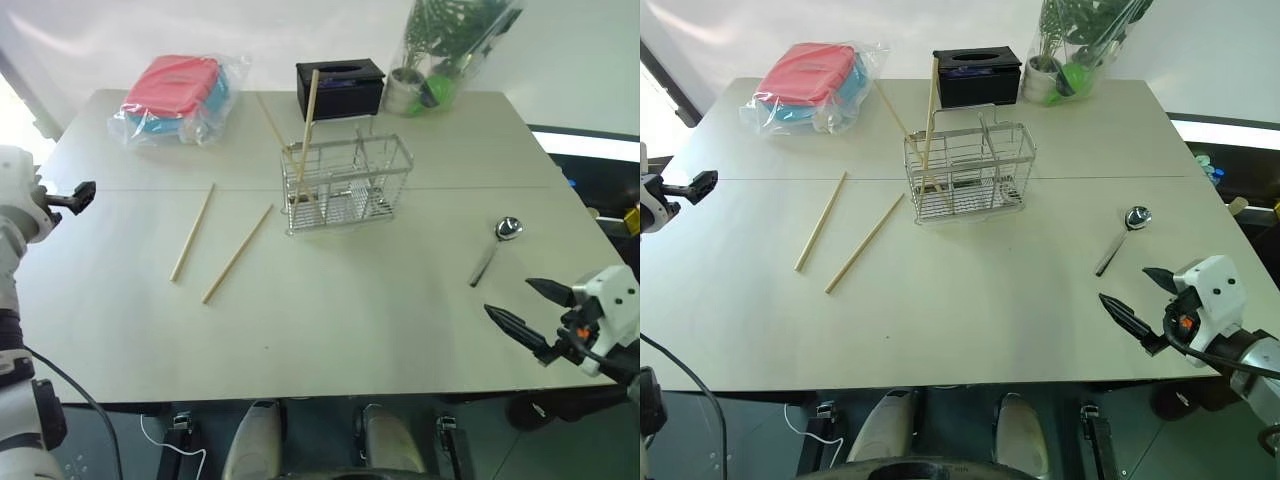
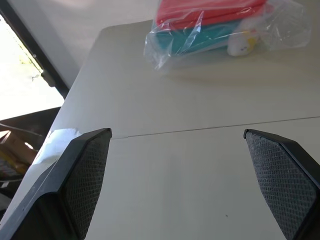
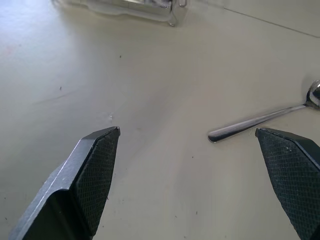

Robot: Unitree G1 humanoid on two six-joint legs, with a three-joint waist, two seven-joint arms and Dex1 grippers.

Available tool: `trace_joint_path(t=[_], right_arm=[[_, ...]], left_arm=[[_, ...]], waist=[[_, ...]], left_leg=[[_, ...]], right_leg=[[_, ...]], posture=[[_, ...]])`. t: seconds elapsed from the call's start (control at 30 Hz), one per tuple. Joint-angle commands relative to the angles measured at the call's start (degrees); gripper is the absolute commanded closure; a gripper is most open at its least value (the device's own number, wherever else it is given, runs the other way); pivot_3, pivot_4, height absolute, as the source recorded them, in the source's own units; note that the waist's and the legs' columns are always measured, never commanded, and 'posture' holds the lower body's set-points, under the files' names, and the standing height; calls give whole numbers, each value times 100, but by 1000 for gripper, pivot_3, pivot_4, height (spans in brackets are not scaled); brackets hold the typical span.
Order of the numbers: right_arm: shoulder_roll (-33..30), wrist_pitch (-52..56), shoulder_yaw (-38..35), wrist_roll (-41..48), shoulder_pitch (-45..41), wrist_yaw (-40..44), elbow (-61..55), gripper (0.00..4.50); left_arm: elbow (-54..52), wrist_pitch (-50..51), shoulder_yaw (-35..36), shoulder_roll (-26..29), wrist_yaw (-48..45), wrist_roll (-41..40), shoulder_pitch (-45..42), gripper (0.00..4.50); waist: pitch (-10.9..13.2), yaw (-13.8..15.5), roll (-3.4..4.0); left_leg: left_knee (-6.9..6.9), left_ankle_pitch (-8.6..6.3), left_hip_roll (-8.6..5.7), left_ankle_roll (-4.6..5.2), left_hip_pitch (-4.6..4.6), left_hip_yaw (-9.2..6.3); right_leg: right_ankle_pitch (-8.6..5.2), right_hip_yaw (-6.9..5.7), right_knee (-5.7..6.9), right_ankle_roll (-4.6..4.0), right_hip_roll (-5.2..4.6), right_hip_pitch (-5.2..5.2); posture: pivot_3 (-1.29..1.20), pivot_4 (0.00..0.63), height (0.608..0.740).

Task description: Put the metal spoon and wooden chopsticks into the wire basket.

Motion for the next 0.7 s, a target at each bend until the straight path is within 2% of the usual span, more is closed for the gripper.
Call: trace_joint_path(t=[0.03, 0.17, 0.33, 0.53, 0.6, 0.7], right_arm=[[-77, 24, -145, 61, -83, -75, -20, 0], [-112, 117, -117, 56, -245, -200, -18, 0], [-177, 652, 39, 93, -926, -794, -1, 0], [-249, 1994, 738, -30, -2605, -1985, 414, 0], [-28, 2760, 876, -127, -3393, -2614, 808, 0], [308, 3683, 929, -179, -4300, -3118, 1196, 0]], left_arm=[[-225, 33, 153, 70, 40, -56, -103, 38], [-289, 110, 128, 85, 2, -81, -136, 38], [-880, 578, 72, 81, -463, -389, -29, 38], [-2835, 1450, -128, 149, -1661, -1386, 564, 38], [-3569, 1706, -194, 253, -2034, -1716, 859, 38], [-4298, 1943, -182, 392, -2376, -2067, 1194, 38]], waist=[[0, -1, 0], [0, -1, 0], [0, -4, 0], [2, -36, 4], [3, -56, 5], [4, -64, 9]], left_leg=[[0, 0, 0, 0, 1, 0], [0, 0, 0, 1, 1, 0], [6, 1, 0, 1, 2, 0], [8, 1, 3, 0, 2, 1], [7, 1, 5, 0, 1, 2], [7, 1, 6, 1, -1, 3]], right_leg=[[0, 0, 1, 0, 0, 0], [0, 0, 4, 0, 0, 0], [0, 0, 10, 0, 1, 0], [0, 2, 11, -2, 0, -2], [-1, 3, 11, -3, 1, -3], [0, 4, 11, -5, 1, -7]], posture=[[0, 150, 710], [0, 150, 710], [0, 150, 710], [0, 150, 710], [0, 150, 710], [0, 150, 710]])
